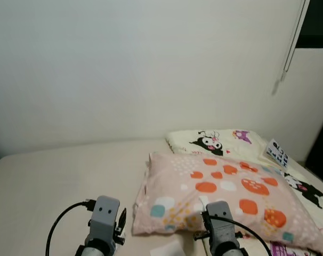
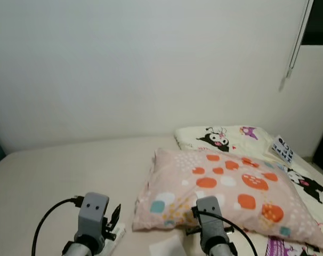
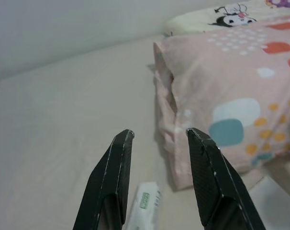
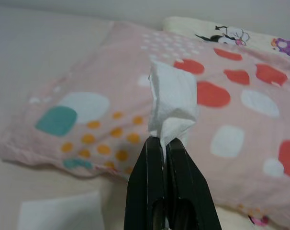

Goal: Clean up the room

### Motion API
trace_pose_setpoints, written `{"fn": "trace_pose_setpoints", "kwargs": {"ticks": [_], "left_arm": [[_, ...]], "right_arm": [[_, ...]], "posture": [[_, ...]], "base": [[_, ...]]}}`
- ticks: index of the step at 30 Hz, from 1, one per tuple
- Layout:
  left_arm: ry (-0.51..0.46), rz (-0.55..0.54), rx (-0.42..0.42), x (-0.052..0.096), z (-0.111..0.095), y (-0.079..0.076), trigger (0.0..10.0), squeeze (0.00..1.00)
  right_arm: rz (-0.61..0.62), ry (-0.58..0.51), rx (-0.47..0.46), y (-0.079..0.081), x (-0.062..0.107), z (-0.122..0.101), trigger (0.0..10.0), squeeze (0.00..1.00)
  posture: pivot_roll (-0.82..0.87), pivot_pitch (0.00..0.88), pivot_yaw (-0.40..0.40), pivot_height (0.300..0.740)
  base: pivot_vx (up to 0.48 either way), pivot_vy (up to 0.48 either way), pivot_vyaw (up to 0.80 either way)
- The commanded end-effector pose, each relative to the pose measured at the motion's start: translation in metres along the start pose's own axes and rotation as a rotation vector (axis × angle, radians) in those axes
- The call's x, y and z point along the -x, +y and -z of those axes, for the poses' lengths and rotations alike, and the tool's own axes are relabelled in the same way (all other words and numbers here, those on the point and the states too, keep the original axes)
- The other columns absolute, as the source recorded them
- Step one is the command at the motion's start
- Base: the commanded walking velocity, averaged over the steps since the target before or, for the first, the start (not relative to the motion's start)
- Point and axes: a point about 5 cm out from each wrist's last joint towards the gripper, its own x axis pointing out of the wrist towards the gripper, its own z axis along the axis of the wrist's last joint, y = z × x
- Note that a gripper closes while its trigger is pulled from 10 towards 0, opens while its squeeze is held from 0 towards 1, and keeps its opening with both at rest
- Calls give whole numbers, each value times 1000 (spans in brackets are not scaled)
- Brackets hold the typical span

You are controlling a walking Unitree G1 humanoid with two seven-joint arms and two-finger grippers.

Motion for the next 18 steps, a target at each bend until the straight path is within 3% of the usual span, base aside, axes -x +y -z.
{"fn": "trace_pose_setpoints", "kwargs": {"ticks": [1, 18], "left_arm": [[16, -6, -2, 3, 4, 2, 10000, 0], [33, -39, 9, 5, 8, 8, 10000, 0]], "right_arm": [[-5, 12, 1, 2, 1, 1, 10000, 0], [-24, 27, 10, 6, -2, 1, 10000, 0]], "posture": [[18, 109, -27, 699], [21, 104, -33, 740]], "base": [[0, 0, 0], [0, 0, 0]]}}
